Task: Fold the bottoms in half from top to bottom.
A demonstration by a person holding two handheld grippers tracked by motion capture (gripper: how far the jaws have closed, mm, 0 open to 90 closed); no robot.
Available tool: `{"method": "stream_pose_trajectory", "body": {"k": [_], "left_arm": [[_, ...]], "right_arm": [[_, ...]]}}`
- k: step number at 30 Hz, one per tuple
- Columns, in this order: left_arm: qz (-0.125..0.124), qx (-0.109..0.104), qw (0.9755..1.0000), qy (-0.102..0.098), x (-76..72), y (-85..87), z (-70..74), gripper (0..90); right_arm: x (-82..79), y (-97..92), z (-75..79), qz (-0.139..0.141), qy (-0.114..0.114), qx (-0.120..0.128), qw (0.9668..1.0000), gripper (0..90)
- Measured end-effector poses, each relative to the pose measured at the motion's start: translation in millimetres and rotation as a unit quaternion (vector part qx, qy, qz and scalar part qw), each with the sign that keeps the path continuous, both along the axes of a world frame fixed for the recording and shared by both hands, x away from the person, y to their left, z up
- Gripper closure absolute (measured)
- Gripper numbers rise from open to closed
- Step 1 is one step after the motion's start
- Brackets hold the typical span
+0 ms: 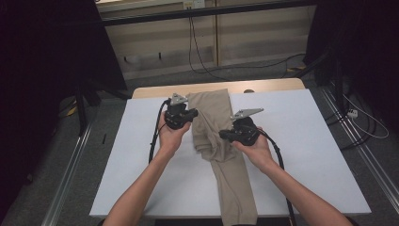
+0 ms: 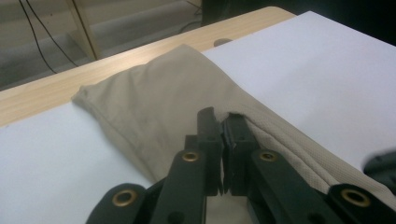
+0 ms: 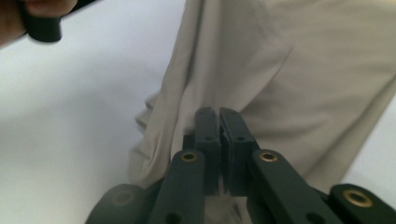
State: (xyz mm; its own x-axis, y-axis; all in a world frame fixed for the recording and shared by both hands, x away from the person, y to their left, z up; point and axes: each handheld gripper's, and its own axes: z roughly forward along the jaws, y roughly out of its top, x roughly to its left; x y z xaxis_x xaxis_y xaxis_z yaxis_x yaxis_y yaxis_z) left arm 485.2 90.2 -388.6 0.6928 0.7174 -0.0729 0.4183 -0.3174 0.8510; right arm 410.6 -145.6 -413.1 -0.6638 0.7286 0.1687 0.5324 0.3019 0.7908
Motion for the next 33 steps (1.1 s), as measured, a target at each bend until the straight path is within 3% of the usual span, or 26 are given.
{"method": "stream_pose_trajectory", "body": {"k": [1,4,8,10,12,13,14,15,17,18,19,21,24,25,27,28,29,30,31,32,33], "left_arm": [[-0.001,-0.001,0.9999,0.011,3.8,-1.5,-5.3,80.6],[0.023,0.015,0.9989,0.037,3.3,-3.7,-17.2,49.6],[0.003,0.035,0.9989,0.032,-20.2,2.4,-19.6,47.9],[-0.027,0.035,0.9985,0.032,-38.4,3.3,-20.4,50.2],[-0.059,0.032,0.9968,0.044,-59.6,1.7,-24.0,53.6],[-0.063,0.032,0.9964,0.046,-71.5,-0.6,-26.9,55.6],[-0.078,0.028,0.9947,0.061,-84.1,-3.5,-29.9,56.1],[-0.109,0.032,0.9911,0.070,-96.0,-6.8,-32.9,58.4],[-0.145,0.057,0.9853,0.070,-120.7,-14.2,-39.8,60.2],[-0.164,0.064,0.9814,0.077,-130.4,-16.5,-43.3,63.1],[-0.175,0.068,0.9790,0.080,-139.3,-17.8,-46.2,65.1],[-0.190,0.074,0.9756,0.080,-154.4,-19.9,-50.8,64.7],[-0.205,0.072,0.9713,0.097,-171.6,-21.8,-58.4,57.5],[-0.205,0.079,0.9708,0.098,-177.0,-23.9,-62.1,54.0],[-0.188,0.093,0.9753,0.069,-185.6,-28.4,-62.8,51.4],[-0.186,0.093,0.9762,0.061,-186.4,-29.0,-62.9,57.5],[-0.199,0.090,0.9739,0.062,-186.0,-29.2,-63.6,73.9],[-0.195,0.088,0.9746,0.066,-187.0,-30.6,-63.5,81.8],[-0.198,0.097,0.9731,0.068,-186.8,-32.0,-62.1,90.0],[-0.203,0.112,0.9701,0.071,-186.6,-32.0,-59.6,90.0],[-0.198,0.101,0.9721,0.076,-187.4,-32.0,-59.6,90.0]], "right_arm": [[0.0,-1.8,-4.5,0.001,0.005,-0.005,1.0000,86.9],[0.3,-7.8,-15.4,0.000,0.020,-0.012,0.9997,86.1],[-2.9,-18.3,-16.1,-0.011,0.020,-0.007,0.9997,78.3],[-5.6,-23.9,-13.2,-0.019,0.012,-0.007,0.9997,75.0],[-11.0,-31.9,-10.5,-0.024,0.008,-0.006,0.9997,72.6],[-14.7,-35.2,-10.2,-0.024,0.008,-0.006,0.9997,72.6],[-19.0,-38.3,-10.8,-0.020,0.011,-0.005,0.9997,73.3],[-24.1,-40.6,-12.3,-0.011,0.016,-0.006,0.9998,74.2],[-36.2,-43.1,-17.0,0.009,0.026,-0.013,0.9995,75.7],[-42.8,-42.6,-19.5,0.021,0.034,-0.019,0.9990,76.7],[-50.1,-41.9,-21.8,0.035,0.040,-0.026,0.9983,76.7],[-65.5,-39.4,-26.0,0.059,0.048,-0.040,0.9963,76.1],[-87.1,-37.8,-31.5,0.077,0.050,-0.061,0.9939,72.2],[-92.9,-37.5,-33.7,0.080,0.046,-0.074,0.9930,70.0],[-101.0,-37.3,-37.8,0.077,0.037,-0.080,0.9932,64.9],[-102.7,-36.2,-38.0,0.079,0.032,-0.082,0.9930,63.5],[-103.4,-34.5,-38.1,0.078,0.030,-0.088,0.9927,63.4],[-103.7,-32.8,-38.2,0.076,0.026,-0.093,0.9925,64.1],[-104.3,-31.1,-37.7,0.074,0.023,-0.101,0.9918,66.1],[-104.9,-29.7,-37.0,0.073,0.020,-0.109,0.9911,66.6],[-105.4,-28.9,-36.8,0.071,0.019,-0.111,0.9911,67.6]]}}
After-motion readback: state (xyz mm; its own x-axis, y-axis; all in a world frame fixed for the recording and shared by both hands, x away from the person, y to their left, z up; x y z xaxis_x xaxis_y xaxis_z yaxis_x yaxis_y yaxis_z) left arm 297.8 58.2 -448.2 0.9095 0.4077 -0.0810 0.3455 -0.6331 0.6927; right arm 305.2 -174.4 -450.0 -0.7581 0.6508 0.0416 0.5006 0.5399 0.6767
